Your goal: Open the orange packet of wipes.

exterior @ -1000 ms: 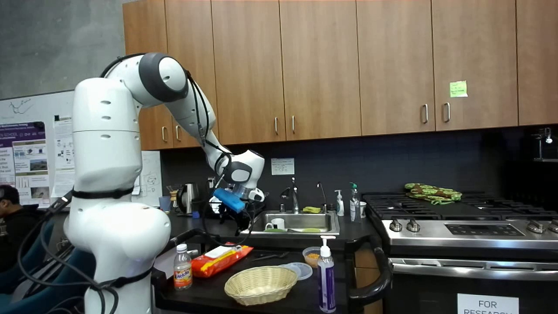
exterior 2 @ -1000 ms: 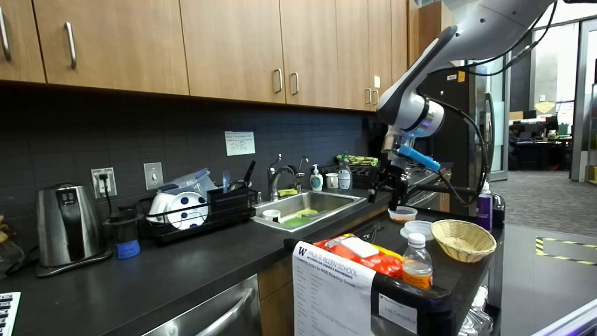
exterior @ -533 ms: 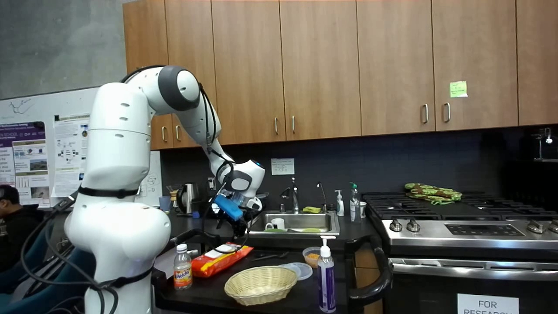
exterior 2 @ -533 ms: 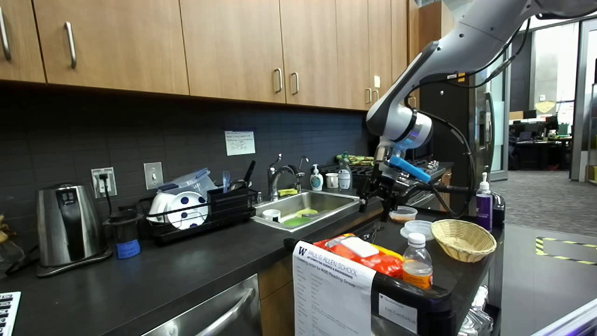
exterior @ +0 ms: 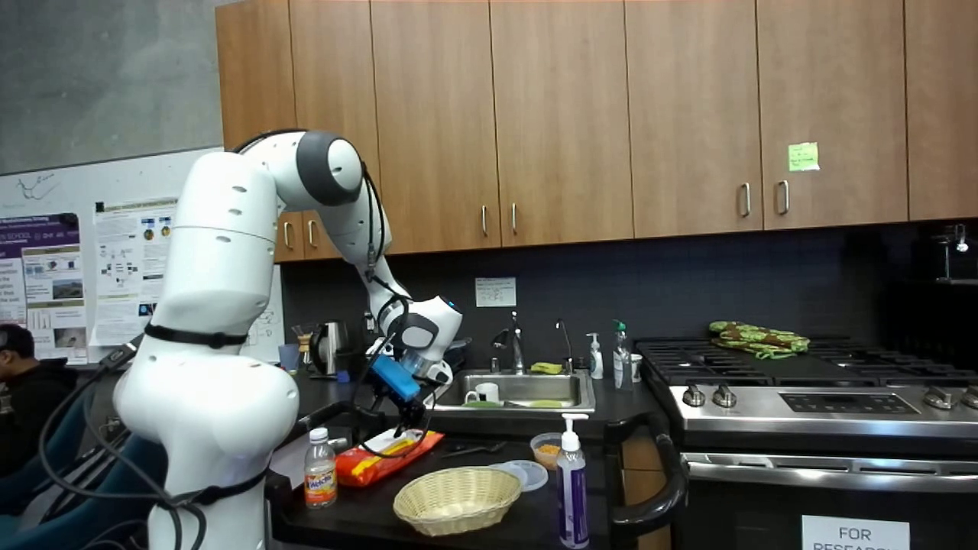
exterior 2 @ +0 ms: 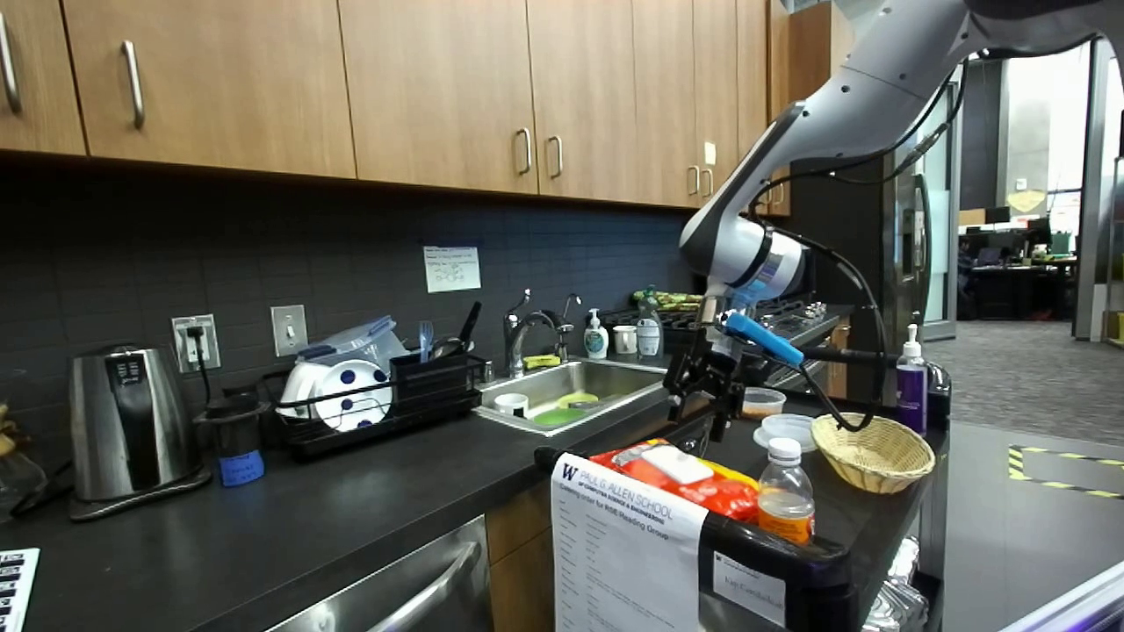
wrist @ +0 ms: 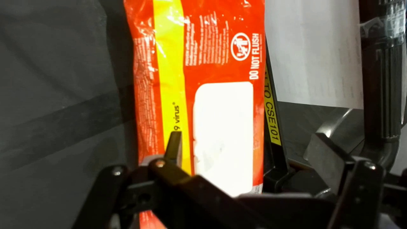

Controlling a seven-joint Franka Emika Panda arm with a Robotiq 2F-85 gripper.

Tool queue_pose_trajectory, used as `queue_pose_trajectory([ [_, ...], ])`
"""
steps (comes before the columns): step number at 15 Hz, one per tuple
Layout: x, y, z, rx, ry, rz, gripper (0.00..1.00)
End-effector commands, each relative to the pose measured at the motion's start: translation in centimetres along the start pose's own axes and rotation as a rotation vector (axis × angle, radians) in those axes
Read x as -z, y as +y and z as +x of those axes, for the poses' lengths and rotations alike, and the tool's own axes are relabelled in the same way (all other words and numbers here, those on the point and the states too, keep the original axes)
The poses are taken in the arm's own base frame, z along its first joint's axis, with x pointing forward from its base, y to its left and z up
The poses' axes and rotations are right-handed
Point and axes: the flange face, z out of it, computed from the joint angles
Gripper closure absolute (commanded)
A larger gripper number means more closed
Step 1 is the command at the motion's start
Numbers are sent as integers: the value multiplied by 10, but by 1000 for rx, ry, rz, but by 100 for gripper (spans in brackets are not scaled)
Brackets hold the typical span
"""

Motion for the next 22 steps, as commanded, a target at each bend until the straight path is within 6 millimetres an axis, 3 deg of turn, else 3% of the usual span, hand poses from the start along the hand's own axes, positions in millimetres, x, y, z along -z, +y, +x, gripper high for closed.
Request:
queue_pose_trajectory([
  [1,-10,4,6,16,-10,30,0],
  [5,-20,5,9,37,-30,39,0],
  [11,-24,-13,15,99,-45,68,0],
  [16,-32,-18,17,125,-68,74,0],
  [22,-18,-17,22,156,-71,88,0],
])
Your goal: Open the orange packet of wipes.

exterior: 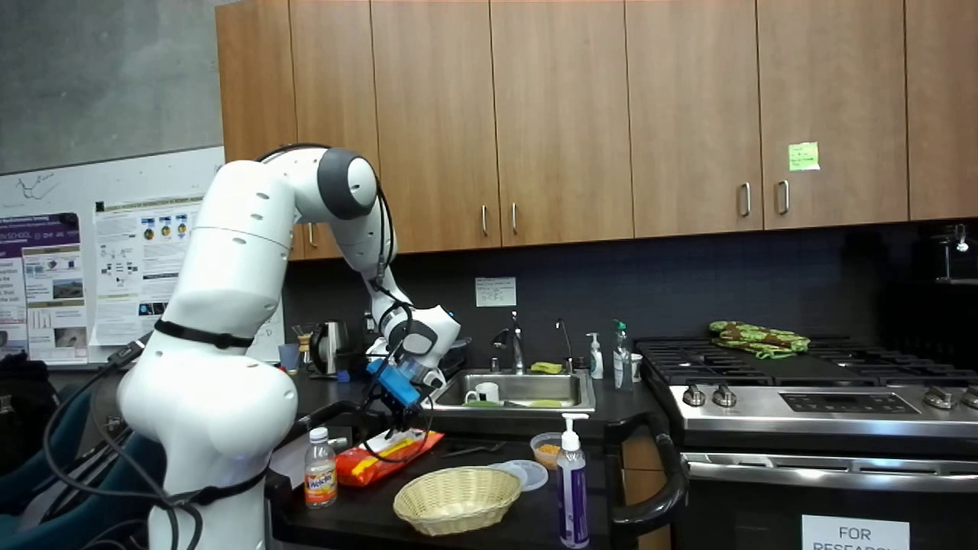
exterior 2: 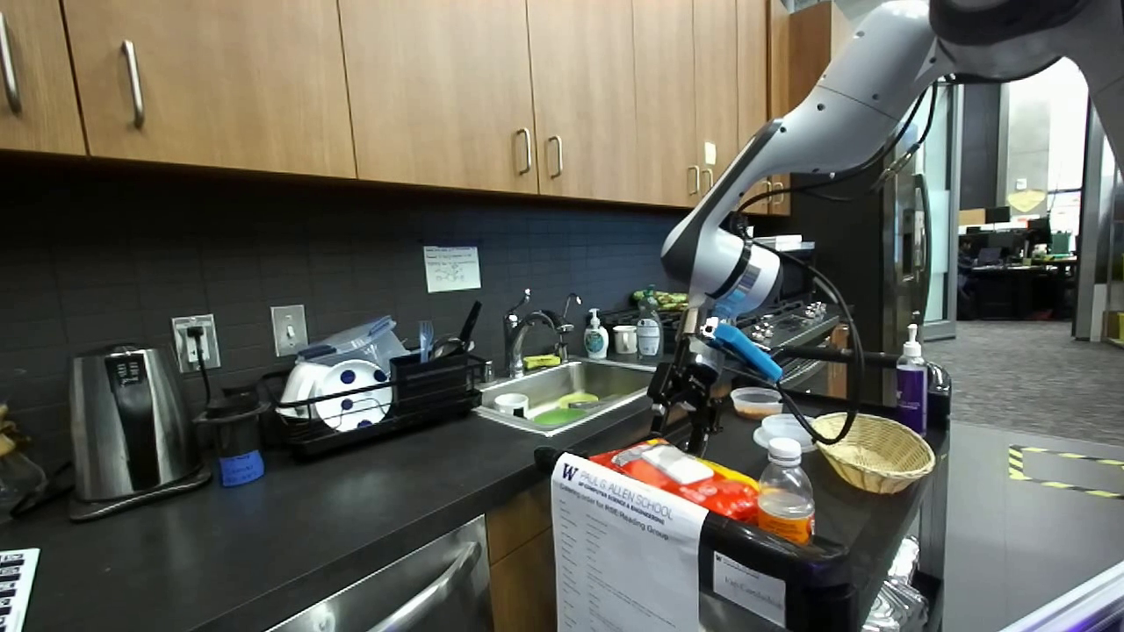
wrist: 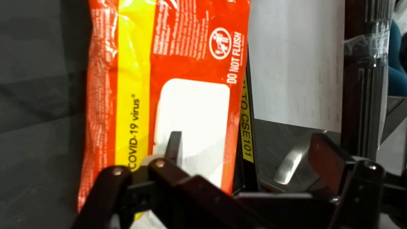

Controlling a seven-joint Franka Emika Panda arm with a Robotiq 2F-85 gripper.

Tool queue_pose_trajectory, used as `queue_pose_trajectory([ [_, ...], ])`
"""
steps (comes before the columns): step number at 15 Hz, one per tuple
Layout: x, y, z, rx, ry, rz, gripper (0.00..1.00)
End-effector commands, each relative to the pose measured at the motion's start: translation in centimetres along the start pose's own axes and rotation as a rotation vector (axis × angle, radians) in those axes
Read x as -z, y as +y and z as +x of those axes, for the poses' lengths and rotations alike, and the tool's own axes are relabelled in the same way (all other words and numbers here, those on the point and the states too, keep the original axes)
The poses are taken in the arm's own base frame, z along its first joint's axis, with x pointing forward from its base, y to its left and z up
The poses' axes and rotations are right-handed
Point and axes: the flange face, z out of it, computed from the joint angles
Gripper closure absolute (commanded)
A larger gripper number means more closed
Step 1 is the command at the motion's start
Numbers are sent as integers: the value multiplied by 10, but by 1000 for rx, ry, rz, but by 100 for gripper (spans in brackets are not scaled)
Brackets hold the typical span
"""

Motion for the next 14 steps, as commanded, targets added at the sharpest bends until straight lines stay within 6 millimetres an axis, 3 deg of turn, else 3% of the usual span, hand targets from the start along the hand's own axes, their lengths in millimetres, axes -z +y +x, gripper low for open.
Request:
queue_pose_trajectory([
  [1,12,0,5,32,-2,24,0],
  [8,15,20,6,17,-21,14,0],
  [14,5,32,7,1,-39,27,0],
])
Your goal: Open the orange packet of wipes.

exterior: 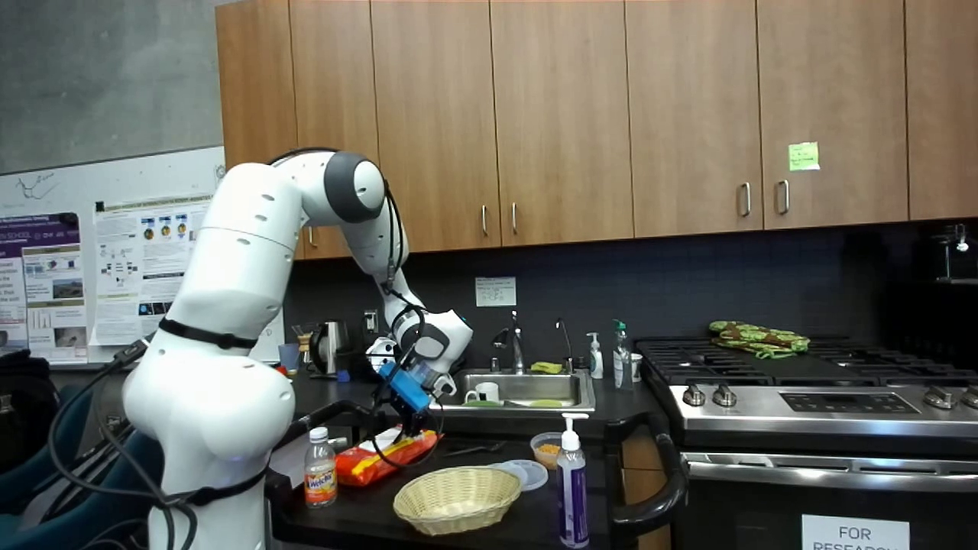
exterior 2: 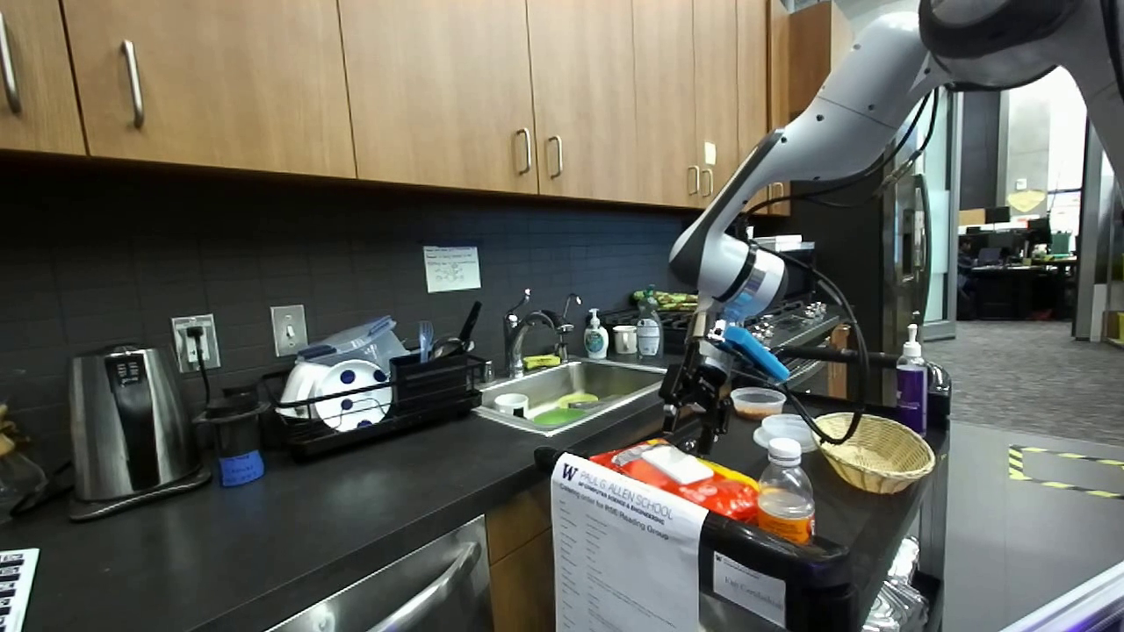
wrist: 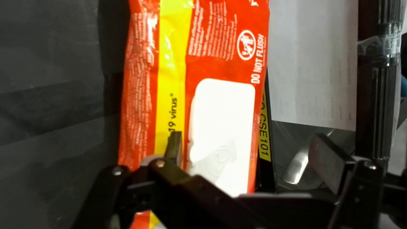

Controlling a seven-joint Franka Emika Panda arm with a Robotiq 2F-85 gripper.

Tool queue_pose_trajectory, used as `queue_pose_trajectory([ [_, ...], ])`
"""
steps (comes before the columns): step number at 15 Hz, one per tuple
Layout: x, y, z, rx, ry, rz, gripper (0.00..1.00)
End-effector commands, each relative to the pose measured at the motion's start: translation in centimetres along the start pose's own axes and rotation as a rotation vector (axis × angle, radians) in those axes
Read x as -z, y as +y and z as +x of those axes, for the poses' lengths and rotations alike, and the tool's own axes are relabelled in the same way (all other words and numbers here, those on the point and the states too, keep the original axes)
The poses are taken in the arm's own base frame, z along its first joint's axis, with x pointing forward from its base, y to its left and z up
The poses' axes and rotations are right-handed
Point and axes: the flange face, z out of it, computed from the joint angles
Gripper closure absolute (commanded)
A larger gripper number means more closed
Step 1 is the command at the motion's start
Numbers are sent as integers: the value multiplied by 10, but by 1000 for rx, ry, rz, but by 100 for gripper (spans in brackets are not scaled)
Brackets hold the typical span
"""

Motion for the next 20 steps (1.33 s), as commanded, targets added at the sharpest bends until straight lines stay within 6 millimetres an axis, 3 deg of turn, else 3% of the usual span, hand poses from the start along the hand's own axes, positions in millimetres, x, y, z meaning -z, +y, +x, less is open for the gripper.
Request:
queue_pose_trajectory([
  [1,-4,6,5,11,-21,10,0],
  [13,-9,-8,14,49,-48,22,0],
  [14,-8,-8,14,51,-50,22,17],
  [15,-8,-8,14,51,-53,19,26],
  [20,-5,-5,14,53,-54,7,62],
])
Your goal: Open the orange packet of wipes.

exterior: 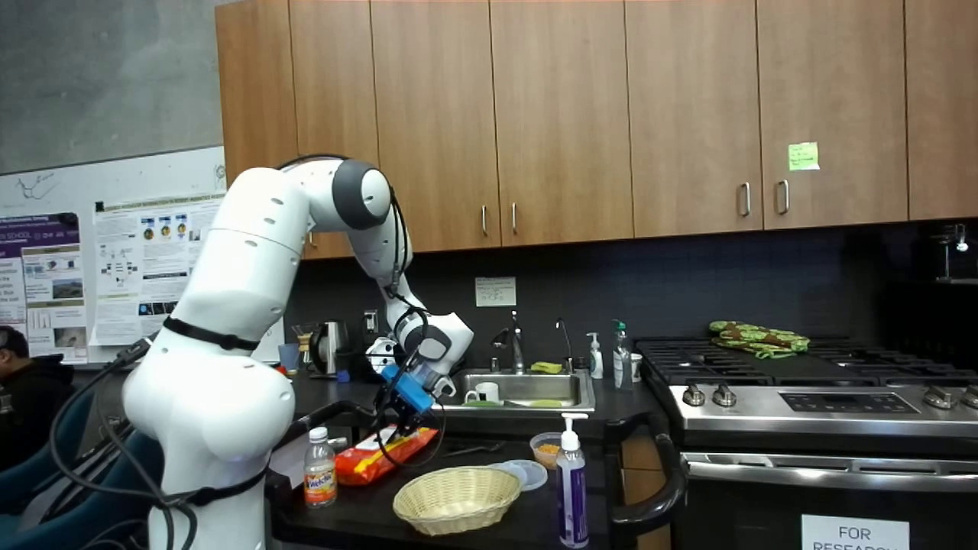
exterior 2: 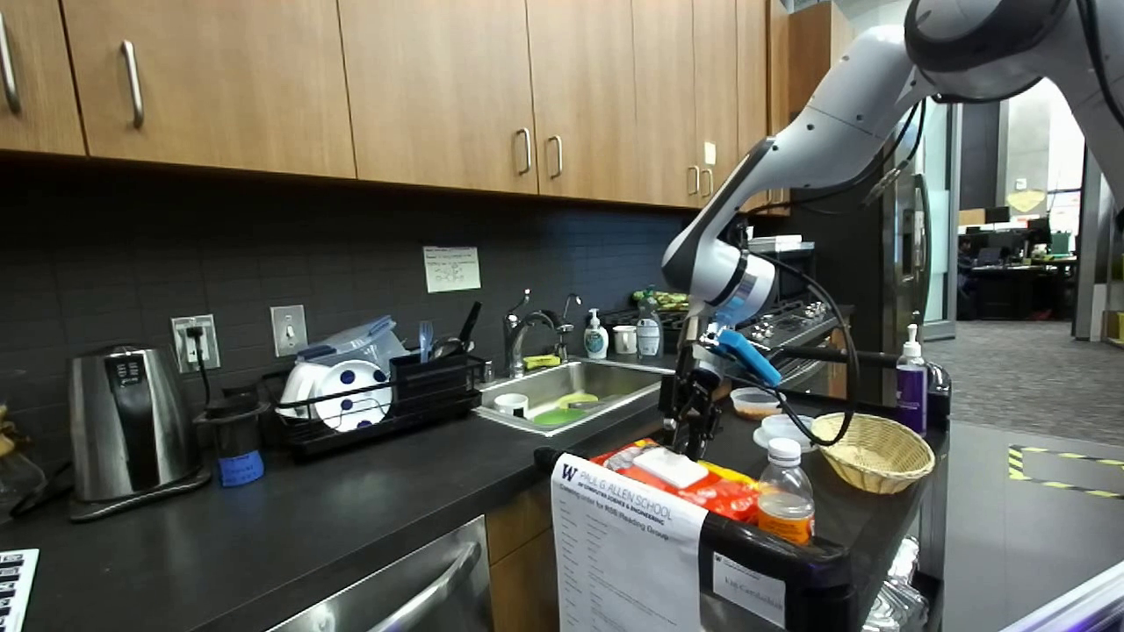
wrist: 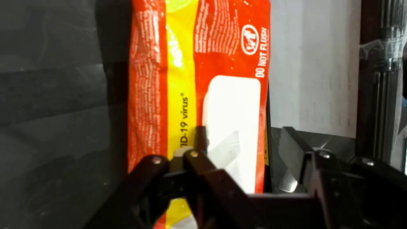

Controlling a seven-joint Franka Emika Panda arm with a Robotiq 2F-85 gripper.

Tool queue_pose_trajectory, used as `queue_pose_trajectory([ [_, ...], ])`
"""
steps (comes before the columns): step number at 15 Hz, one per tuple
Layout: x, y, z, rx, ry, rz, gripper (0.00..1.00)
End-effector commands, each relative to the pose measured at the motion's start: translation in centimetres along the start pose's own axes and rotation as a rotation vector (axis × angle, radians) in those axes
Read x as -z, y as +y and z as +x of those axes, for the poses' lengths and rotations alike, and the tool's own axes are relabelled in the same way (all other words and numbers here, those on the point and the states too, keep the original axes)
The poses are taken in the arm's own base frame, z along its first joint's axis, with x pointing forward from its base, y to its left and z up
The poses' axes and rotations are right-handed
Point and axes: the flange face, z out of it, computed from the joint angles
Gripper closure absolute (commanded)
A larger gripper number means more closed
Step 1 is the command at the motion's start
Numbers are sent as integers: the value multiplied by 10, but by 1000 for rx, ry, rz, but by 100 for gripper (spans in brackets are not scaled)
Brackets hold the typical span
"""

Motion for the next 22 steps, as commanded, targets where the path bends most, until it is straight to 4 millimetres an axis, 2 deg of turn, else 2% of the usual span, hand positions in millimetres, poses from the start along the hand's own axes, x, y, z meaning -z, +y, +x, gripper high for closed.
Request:
queue_pose_trajectory([
  [1,2,-3,1,9,-16,-1,69],
  [4,6,0,1,6,-11,-7,92],
  [5,7,1,0,5,-10,-7,98],
  [6,8,2,0,5,-7,-9,100],
  [15,6,-9,0,9,-6,-98,100],
  [22,9,-40,-2,25,-17,-198,100],
])
